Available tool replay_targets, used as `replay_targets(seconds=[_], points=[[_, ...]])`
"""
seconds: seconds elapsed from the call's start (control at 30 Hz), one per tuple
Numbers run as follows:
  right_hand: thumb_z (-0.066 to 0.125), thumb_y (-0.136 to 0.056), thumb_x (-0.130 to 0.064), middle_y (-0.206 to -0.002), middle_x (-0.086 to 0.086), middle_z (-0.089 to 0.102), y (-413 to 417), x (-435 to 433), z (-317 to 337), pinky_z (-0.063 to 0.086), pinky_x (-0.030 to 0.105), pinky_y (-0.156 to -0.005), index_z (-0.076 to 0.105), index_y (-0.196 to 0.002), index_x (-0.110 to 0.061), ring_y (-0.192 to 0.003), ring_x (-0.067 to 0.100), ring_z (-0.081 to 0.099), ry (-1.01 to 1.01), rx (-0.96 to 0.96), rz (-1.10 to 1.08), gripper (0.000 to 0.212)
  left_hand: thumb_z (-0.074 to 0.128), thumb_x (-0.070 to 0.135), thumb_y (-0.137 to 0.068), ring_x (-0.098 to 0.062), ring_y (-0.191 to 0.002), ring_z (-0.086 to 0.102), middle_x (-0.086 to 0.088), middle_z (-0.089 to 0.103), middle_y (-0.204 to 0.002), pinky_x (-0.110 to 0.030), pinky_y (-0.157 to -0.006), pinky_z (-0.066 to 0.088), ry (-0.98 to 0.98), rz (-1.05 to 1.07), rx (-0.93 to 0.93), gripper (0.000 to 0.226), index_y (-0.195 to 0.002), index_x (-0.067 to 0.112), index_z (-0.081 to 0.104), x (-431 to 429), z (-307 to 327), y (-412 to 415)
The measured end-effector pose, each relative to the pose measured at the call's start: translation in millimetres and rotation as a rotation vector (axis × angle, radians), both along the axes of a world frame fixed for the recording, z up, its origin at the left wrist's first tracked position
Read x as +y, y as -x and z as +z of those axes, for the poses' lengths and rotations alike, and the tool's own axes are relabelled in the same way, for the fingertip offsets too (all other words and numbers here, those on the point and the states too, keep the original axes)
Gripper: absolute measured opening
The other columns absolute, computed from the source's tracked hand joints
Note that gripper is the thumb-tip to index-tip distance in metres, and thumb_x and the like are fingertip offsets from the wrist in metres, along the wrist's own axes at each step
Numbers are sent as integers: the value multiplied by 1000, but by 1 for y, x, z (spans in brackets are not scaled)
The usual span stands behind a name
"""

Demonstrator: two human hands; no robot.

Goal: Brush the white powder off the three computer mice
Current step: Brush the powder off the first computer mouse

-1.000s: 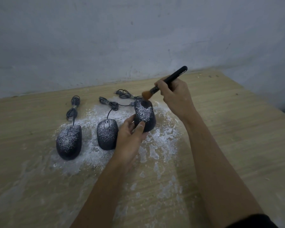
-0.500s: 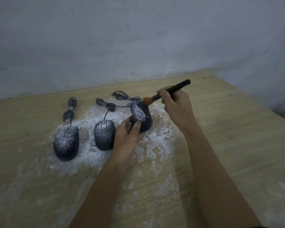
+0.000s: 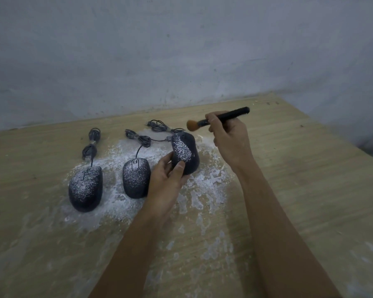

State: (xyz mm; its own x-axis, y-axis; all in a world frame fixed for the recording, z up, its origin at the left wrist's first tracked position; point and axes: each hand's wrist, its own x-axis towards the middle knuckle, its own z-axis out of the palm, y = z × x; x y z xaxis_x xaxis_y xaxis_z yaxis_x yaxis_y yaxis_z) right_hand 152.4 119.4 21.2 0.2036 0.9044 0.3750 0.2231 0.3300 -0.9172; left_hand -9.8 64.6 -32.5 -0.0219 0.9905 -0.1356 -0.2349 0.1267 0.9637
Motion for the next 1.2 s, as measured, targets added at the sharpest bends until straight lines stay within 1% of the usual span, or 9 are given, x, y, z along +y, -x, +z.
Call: replay_targets(seconds=[0.1, 0.23, 0.33, 0.47, 0.77, 0.87, 1.0, 1.1, 1.2], points=[[61, -103, -24, -81, -5, 71, 5, 0, -4, 54, 30, -64, 70, -100, -28, -76, 13, 68, -12, -198, 34, 11, 54, 13, -101, -8, -107, 70, 2, 67, -127, -20, -82, 56, -29, -10, 34, 41, -141, 17, 46, -2, 0, -1], [59, -99, -21, -52, -17, 53, 9, -3, 1, 33, 14, -44, 70, -83, -25, -44, 1, 43, -34, -81, -25, 19, 53, 14, -101, -11, -110, 69, 0, 67, -128, -20, -83, 57, -48, -15, 60, 41, -142, 18, 46, -4, 2, -2], [60, -102, -23, -55, -16, 56, 7, -6, 4, 34, 13, -46, 69, -84, -31, -47, 2, 47, -63, -138, -15, 21, 53, 13, -101, -11, -111, 68, 0, 67, -129, -21, -85, 57, -38, -12, 37, 41, -142, 17, 47, -4, 5, -2], [60, -97, -21, -48, -15, 49, 9, -7, 2, 30, 14, -43, 71, -85, -7, -41, 2, 40, -39, -115, -26, 20, 54, 12, -101, -10, -107, 70, 1, 69, -125, -19, -81, 57, -26, -4, 17, 39, -139, 16, 49, -4, 5, -2], [62, -95, -22, -54, 2, 55, 3, -19, 7, 32, 18, -42, 73, -84, -17, -43, 3, 40, -70, -150, 39, 17, 57, 15, -99, -13, -108, 70, -4, 67, -129, -23, -83, 57, -13, 7, -19, 41, -139, 13, 51, -3, 4, -2], [59, -90, -22, -48, -10, 50, 2, -20, 6, 29, 18, -41, 70, -76, -15, -40, 3, 37, -51, -154, 73, 19, 57, 15, -99, -14, -108, 70, -6, 67, -129, -23, -82, 57, -5, 13, -31, 40, -139, 11, 51, -3, 4, -2], [62, -96, -24, -57, 6, 60, 3, -21, 6, 34, 31, -44, 72, -81, -27, -46, 16, 46, -66, -172, 61, 18, 57, 15, -99, -14, -108, 70, -7, 67, -128, -25, -85, 56, 2, 13, -37, 40, -139, 11, 51, -3, 5, -2], [60, -92, -23, -50, -7, 53, 5, -20, 6, 32, 21, -43, 71, -78, -19, -43, 4, 40, -63, -137, 76, 18, 56, 14, -100, -16, -109, 70, -7, 68, -127, -26, -85, 56, -4, 4, -31, 39, -138, 11, 51, -3, 6, -2], [62, -99, -25, -59, 6, 60, 6, -19, 6, 34, 23, -46, 73, -87, -25, -49, 8, 45, -73, -159, 54, 16, 57, 14, -99, -15, -108, 70, -6, 68, -126, -25, -85, 56, -2, 11, -35, 39, -138, 12, 52, -4, 7, -2]])
